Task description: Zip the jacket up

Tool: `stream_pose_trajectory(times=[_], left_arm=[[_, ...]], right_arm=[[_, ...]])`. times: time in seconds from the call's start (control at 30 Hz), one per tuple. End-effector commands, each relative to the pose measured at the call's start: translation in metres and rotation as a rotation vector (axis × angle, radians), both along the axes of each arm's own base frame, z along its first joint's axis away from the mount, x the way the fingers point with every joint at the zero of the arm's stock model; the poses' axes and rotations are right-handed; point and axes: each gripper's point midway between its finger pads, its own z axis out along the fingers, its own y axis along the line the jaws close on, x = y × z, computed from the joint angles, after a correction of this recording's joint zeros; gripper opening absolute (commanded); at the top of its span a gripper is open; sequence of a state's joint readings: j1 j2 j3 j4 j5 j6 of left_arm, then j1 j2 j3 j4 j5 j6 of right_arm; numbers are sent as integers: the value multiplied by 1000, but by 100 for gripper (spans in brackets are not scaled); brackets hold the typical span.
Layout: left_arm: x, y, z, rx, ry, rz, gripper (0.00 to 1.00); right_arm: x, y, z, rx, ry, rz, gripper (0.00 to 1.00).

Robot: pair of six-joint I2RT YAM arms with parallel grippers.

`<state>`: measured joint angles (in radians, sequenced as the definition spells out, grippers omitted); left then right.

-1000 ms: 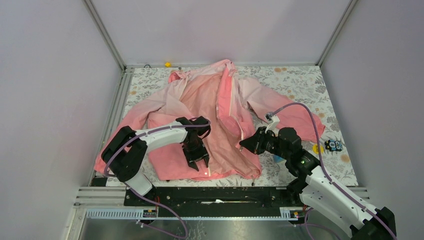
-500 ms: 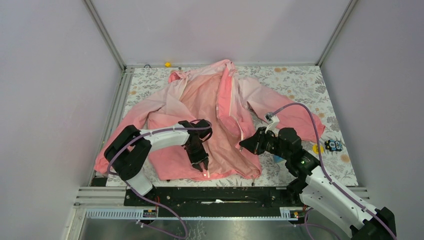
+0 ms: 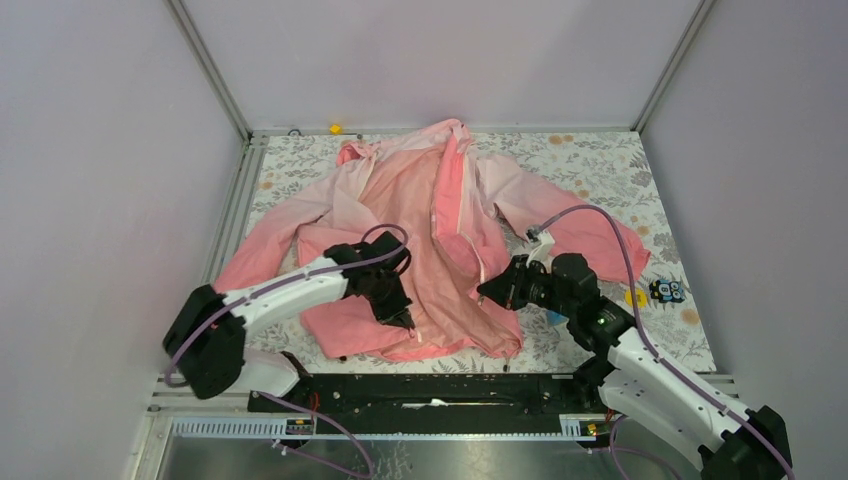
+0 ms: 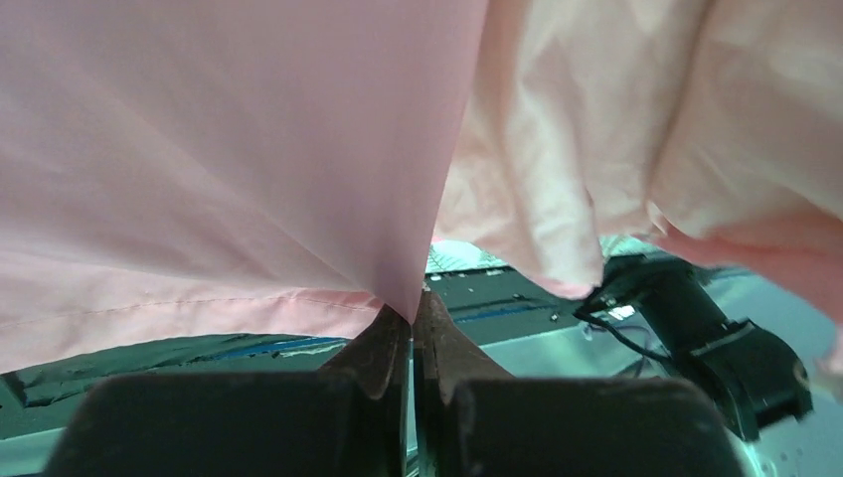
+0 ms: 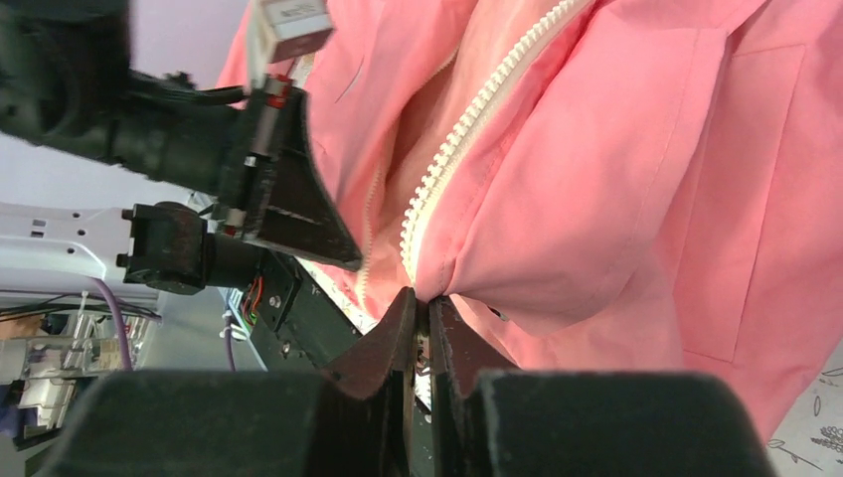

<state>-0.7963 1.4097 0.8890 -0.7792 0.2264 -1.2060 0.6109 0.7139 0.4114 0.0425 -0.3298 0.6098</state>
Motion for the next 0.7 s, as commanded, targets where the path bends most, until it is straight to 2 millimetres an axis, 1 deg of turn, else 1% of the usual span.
stream_pose_trajectory(times=[0.0,0.07,0.13,0.23,0.3,0.33,0.37,0.4,0.5,0.57,0.6,0.67], left_arm=[[6,-2,24,-126,-93,66,0],[11,-3,34,-184,-156,69,0],[21,-5,45,-221,-243,73,0],[52,-9,66,-275,-447,94,0],[75,-6,75,-258,-588,136,0],[86,-2,79,-241,-654,178,0],[97,-2,87,-252,-729,216,0],[103,3,90,-240,-787,237,0],[113,26,90,-155,-907,326,0],[120,41,90,-98,-963,365,0],[123,46,93,-66,-991,372,0],[128,51,100,-22,-1043,352,0]], right_arm=[[18,0,24,0,-70,-60,0],[23,3,26,14,-62,-74,0],[27,8,24,24,-31,-81,0],[36,21,11,-36,-15,-113,0],[42,30,4,-80,-32,-163,0],[49,30,2,-91,-42,-214,0],[54,32,1,-95,-55,-251,0],[61,33,-1,-104,-74,-297,0],[75,41,-5,-149,-134,-408,0],[81,50,-5,-170,-163,-469,0],[84,54,-6,-184,-171,-511,0],[90,58,-10,-195,-160,-596,0]])
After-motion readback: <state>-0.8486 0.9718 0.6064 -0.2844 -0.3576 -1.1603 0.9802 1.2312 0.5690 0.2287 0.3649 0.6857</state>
